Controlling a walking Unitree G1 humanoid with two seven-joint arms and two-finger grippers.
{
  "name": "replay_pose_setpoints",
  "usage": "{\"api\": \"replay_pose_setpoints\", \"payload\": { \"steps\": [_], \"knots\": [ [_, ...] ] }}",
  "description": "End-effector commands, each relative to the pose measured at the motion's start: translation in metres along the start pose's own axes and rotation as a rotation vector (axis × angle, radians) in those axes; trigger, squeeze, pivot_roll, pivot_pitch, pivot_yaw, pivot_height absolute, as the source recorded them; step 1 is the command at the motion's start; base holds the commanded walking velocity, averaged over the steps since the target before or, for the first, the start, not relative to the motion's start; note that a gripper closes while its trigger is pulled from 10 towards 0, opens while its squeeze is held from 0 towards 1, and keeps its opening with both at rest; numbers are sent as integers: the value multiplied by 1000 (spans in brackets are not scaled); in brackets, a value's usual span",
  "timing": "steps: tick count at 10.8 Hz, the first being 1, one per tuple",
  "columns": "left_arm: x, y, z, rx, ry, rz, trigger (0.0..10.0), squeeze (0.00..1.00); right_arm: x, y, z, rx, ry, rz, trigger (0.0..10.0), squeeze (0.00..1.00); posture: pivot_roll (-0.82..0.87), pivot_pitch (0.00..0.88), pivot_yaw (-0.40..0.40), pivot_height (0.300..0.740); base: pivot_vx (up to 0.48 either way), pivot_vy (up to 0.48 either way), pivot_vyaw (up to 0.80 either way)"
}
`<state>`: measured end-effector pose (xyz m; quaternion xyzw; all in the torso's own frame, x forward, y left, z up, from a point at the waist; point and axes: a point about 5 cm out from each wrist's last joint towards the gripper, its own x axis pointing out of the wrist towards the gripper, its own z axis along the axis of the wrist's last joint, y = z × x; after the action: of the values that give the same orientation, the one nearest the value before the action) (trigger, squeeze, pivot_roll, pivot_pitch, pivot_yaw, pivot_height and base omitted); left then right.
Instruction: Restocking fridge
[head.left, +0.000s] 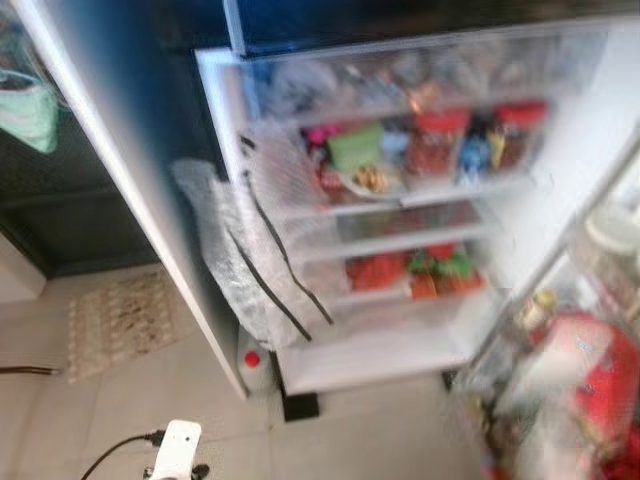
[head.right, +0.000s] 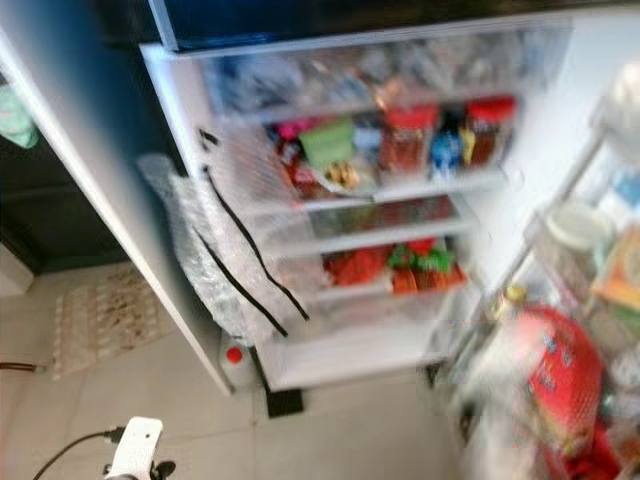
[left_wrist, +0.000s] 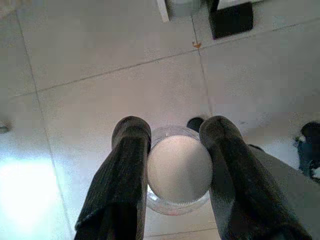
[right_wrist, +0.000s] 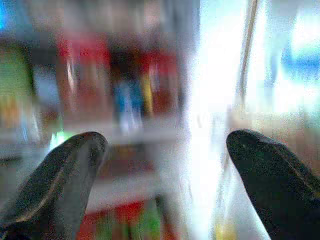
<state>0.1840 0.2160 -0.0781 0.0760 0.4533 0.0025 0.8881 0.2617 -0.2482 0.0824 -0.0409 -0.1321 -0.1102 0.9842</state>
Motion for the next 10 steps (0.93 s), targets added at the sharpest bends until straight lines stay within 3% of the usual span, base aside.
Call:
{"api": "replay_pose_setpoints", "payload": {
  "steps": [1,2,3,4,5,8,10],
  "knots": [
    [-1,1,-3,9,7,-1,10000,0,-21,6,-22,23,115,11,10000,0,-101,27,38,740,0,0,0],
    [-1,1,-3,7,6,0,10000,0,-13,8,-21,23,109,35,10000,0,-104,24,35,740,0,0,0],
    [0,0,-3,6,7,-1,10000,0,-17,8,-25,5,158,46,10000,0,-100,22,34,740,0,0,0],
    [0,0,-3,3,6,1,10000,0,-31,3,-41,-110,338,50,10000,0,-99,23,34,740,0,0,0],
    [0,0,-3,3,7,2,10000,0,-37,-3,-49,-184,408,37,10000,0,-105,25,35,740,0,0,0],
    [0,0,-3,5,13,-2,10000,0,-64,-38,-84,-429,749,-52,10000,0,-108,25,36,740,0,0,0],
    [0,0,-3,2,13,-4,10000,0,-73,-55,-91,-501,855,-104,10000,0,-103,27,39,740,0,0,0]
  ]
}}
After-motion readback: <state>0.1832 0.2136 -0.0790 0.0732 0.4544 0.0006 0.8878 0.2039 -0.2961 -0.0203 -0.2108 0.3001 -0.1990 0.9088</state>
